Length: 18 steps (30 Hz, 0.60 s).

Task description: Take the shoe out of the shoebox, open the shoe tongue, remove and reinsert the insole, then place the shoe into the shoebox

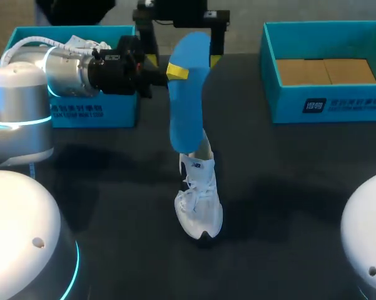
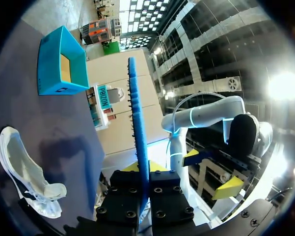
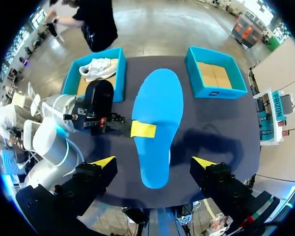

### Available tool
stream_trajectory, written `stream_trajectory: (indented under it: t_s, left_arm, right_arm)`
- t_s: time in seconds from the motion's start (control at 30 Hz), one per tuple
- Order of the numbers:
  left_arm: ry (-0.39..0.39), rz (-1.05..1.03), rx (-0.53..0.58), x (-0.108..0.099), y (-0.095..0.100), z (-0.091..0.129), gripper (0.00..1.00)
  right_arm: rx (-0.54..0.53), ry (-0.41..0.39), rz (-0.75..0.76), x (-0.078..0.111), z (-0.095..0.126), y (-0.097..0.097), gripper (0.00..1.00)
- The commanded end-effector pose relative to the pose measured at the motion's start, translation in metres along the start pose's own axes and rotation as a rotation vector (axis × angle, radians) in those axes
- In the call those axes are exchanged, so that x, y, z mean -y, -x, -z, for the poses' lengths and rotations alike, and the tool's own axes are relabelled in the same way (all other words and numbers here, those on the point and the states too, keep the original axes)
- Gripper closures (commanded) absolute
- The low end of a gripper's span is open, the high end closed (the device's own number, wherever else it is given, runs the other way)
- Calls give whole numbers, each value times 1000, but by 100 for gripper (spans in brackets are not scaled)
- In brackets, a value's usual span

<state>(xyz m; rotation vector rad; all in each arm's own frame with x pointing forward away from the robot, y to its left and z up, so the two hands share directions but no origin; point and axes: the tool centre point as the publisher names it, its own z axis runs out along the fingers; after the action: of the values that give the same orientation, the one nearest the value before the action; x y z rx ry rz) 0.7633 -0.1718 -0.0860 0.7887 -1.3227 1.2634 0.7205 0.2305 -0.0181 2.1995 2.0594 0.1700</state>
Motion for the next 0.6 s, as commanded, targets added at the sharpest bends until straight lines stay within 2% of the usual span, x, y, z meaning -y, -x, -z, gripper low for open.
stream_trajectory:
  t_s: [0.03,0.37,0.6]
  left_arm:
    - [1,0,1,0,0,0,100]
    - [1,0,1,0,0,0,100]
    - [1,0,1,0,0,0,100]
  right_arm:
    - [-154,-9,9,-4,-6,14,0]
    - [-304,-15,40,-11,-6,32,0]
    - [-453,-26,60,-17,-6,48,0]
